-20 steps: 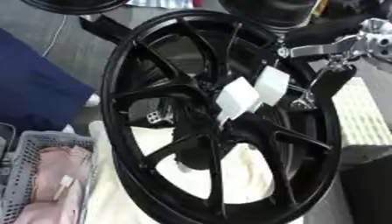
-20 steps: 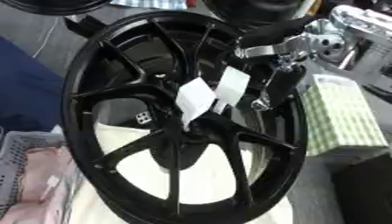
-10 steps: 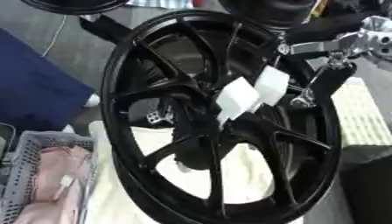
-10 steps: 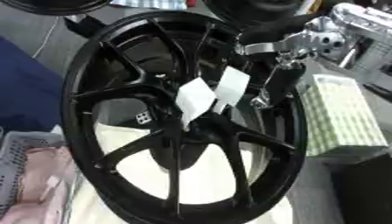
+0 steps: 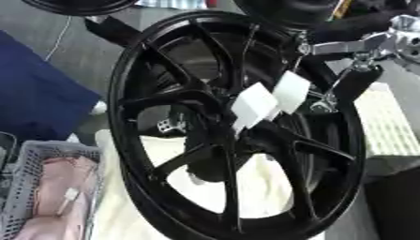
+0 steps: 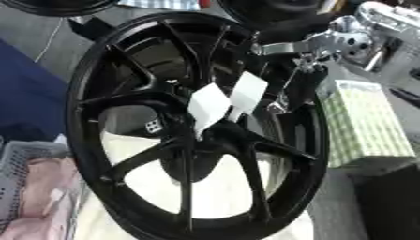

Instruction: Pull the pin out of the wheel hub.

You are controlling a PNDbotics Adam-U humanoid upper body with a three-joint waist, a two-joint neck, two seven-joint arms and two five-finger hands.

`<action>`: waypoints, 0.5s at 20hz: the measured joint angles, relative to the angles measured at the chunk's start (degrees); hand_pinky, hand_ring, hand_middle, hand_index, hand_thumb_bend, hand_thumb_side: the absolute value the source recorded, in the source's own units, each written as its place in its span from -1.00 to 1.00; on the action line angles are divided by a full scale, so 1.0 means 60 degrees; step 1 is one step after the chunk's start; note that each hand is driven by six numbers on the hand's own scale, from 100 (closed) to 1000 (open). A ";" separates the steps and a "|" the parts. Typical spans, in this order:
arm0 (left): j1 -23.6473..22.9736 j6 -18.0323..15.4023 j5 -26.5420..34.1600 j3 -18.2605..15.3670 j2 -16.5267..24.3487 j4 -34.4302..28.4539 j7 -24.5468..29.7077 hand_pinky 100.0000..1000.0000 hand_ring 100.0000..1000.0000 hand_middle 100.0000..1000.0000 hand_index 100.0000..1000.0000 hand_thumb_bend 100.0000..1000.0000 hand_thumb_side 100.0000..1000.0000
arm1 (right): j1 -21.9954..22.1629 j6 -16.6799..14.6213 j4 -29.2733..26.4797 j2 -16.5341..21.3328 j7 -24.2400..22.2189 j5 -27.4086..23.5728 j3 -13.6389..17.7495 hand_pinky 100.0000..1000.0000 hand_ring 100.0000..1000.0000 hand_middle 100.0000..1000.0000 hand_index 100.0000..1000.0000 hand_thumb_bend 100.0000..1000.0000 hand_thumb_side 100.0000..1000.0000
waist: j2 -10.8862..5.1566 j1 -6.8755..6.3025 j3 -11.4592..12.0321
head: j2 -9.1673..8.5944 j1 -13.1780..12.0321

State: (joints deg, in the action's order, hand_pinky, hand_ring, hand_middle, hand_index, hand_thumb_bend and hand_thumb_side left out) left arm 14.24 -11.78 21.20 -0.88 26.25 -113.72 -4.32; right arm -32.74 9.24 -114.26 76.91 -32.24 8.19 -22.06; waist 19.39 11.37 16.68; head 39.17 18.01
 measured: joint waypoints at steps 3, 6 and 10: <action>0.0000 0.0019 0.0000 0.0000 0.0000 0.0000 0.0019 0.44 0.29 0.21 0.65 -0.97 0.31 | -0.0006 -0.0007 0.0000 -0.0004 0.0033 -0.0050 -0.0032 0.74 0.77 0.47 0.38 -0.48 -1.00 | -0.0001 0.0000 -0.0003 | -0.0001 -0.0001; 0.0000 0.0028 0.0003 0.0000 0.0000 0.0000 0.0028 0.44 0.29 0.21 0.65 -0.97 0.31 | -0.0009 0.0008 0.0000 -0.0012 0.0081 -0.0057 -0.0041 0.73 0.76 0.45 0.36 -0.48 -1.00 | -0.0002 0.0002 -0.0004 | -0.0009 -0.0002; 0.0000 0.0030 0.0005 0.0000 -0.0004 0.0000 0.0029 0.44 0.29 0.21 0.65 -0.96 0.31 | -0.0088 0.0062 0.0000 -0.0076 0.0161 -0.0089 -0.0108 0.71 0.74 0.35 0.26 -0.54 -1.00 | -0.0004 0.0005 0.0003 | -0.0015 -0.0002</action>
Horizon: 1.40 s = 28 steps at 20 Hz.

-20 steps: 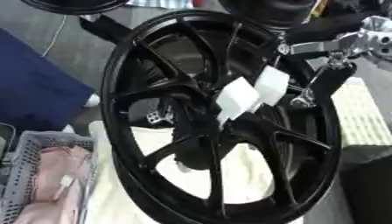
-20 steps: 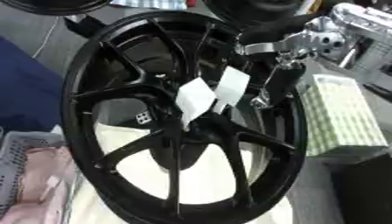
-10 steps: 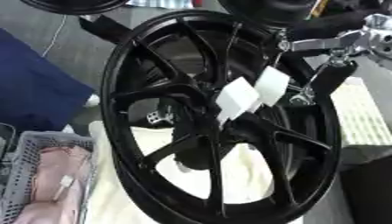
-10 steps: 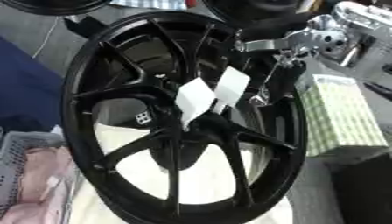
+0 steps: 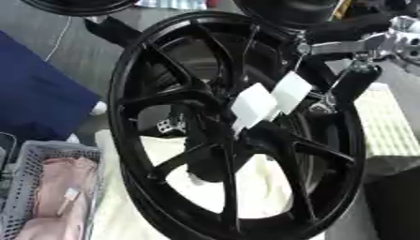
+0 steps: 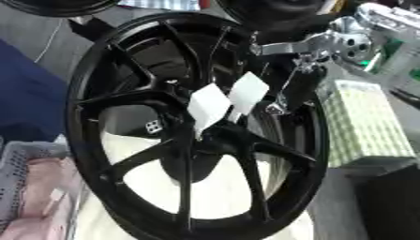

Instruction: Pull the pin out of the wheel hub.

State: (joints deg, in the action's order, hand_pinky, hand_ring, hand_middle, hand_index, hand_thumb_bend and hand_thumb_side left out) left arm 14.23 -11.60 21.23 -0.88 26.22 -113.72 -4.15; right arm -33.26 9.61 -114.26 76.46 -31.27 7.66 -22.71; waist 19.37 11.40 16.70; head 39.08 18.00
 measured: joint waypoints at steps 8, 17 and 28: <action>-0.0001 0.0004 0.0021 0.0000 -0.0001 0.0000 0.0003 0.45 0.29 0.21 0.65 -0.96 0.31 | -0.0086 0.0227 0.0001 -0.0093 0.0434 -0.0282 -0.0106 0.64 0.62 0.03 0.00 -0.82 -1.00 | -0.0015 0.0001 -0.0015 | -0.0034 -0.0027; -0.0004 0.0017 0.0033 0.0000 -0.0001 0.0000 0.0016 0.45 0.29 0.22 0.65 -0.95 0.31 | -0.0062 0.0326 0.0003 -0.0094 0.0895 -0.0716 -0.0162 0.60 0.53 -0.14 -0.15 -0.93 -1.00 | -0.0015 0.0003 -0.0019 | -0.0036 -0.0028; -0.0004 0.0041 0.0069 -0.0005 -0.0001 0.0000 0.0044 0.45 0.29 0.22 0.65 -0.94 0.31 | 0.0093 0.0282 0.0002 -0.0083 0.1097 -0.0825 0.0182 0.59 0.48 -0.23 -0.22 -0.95 -1.00 | -0.0041 0.0003 -0.0062 | -0.0036 -0.0027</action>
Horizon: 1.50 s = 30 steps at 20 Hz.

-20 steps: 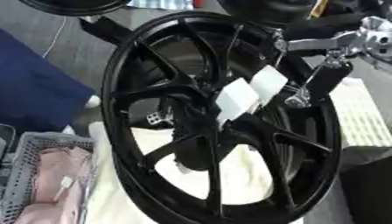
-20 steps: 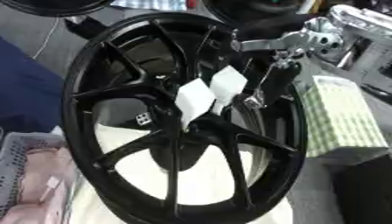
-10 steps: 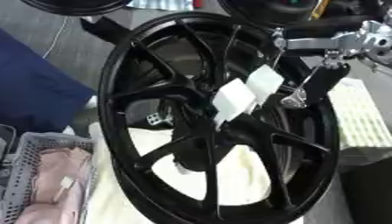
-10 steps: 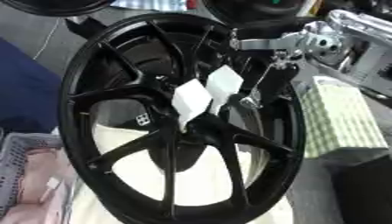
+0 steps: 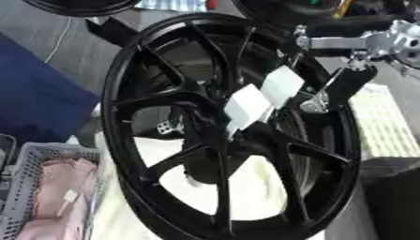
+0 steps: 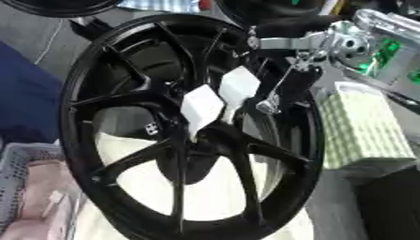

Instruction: Pull the pin out of the wheel hub.

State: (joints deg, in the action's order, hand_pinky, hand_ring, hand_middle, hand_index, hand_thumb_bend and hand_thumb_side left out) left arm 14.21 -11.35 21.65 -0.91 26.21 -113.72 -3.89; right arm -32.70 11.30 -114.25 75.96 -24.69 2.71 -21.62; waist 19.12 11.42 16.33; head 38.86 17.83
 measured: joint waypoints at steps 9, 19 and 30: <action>-0.0010 0.0000 0.0000 -0.0003 0.0000 0.0000 0.0000 0.46 0.29 0.22 0.65 -0.95 0.31 | -0.0048 0.0009 0.0000 0.0006 0.0043 -0.0032 0.0335 0.59 0.44 -0.28 -0.26 -0.93 -1.00 | -0.0023 -0.0003 -0.0030 | 0.0000 -0.0001; -0.0021 0.0004 0.0000 -0.0008 -0.0002 0.0000 0.0002 0.46 0.29 0.22 0.65 -0.94 0.31 | -0.0269 0.0312 0.0000 0.0006 -0.0284 -0.0024 0.0734 0.60 0.43 -0.30 -0.28 -0.92 -1.00 | -0.0067 -0.0003 -0.0078 | -0.0004 -0.0017; -0.0084 -0.0001 -0.0012 -0.0055 -0.0003 0.0000 -0.0006 0.46 0.29 0.22 0.64 -0.94 0.31 | -0.0655 0.1058 0.0000 -0.0025 -0.0935 0.0084 0.1425 0.61 0.44 -0.30 -0.27 -0.87 -1.00 | -0.0070 -0.0004 -0.0152 | -0.0041 -0.0111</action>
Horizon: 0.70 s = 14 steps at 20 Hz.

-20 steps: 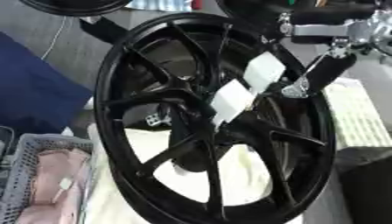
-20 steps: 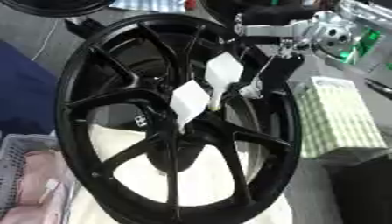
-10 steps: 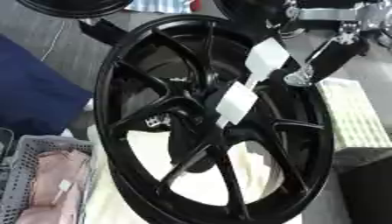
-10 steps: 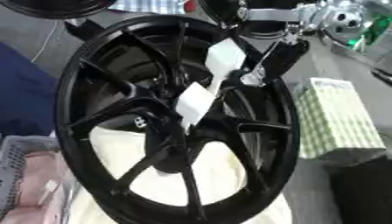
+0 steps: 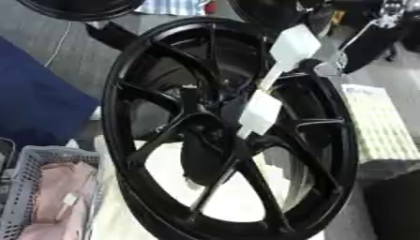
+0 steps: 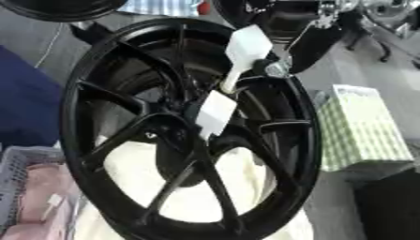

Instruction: Pull the pin out of the wheel hub.

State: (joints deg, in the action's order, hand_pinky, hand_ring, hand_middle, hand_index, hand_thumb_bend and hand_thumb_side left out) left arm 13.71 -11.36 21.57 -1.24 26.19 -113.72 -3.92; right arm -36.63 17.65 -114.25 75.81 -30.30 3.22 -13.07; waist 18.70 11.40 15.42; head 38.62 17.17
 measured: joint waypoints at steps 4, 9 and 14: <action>-0.0014 -0.0002 -0.0021 -0.0012 0.0000 0.0000 -0.0004 0.46 0.29 0.22 0.64 -0.95 0.31 | -0.0182 0.0373 0.0000 -0.0089 -0.0194 0.0121 0.0264 0.61 0.44 -0.30 -0.28 -0.87 -1.00 | 0.0000 -0.0001 -0.0034 | 0.0000 -0.0034; -0.0028 0.0002 -0.0034 -0.0019 -0.0001 0.0000 -0.0038 0.46 0.29 0.22 0.64 -0.95 0.31 | -0.0378 0.0914 -0.0001 -0.0177 -0.0317 0.0308 0.0700 0.61 0.43 -0.31 -0.28 -0.88 -1.00 | -0.0001 -0.0019 -0.0086 | 0.0000 -0.0090; -0.0086 -0.0001 -0.0046 -0.0067 -0.0002 0.0000 -0.0073 0.46 0.29 0.22 0.64 -0.95 0.30 | -0.0454 0.1482 -0.0001 -0.0245 -0.0341 0.0578 0.1236 0.61 0.43 -0.32 -0.28 -0.88 -1.00 | -0.0015 -0.0058 -0.0175 | 0.0001 -0.0156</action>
State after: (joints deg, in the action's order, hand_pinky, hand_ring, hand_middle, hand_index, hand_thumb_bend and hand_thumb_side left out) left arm 13.19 -11.36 21.30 -1.65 26.18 -113.72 -4.36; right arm -39.36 26.54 -114.25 74.34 -32.35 6.68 -5.66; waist 18.61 11.05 14.37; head 38.63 16.24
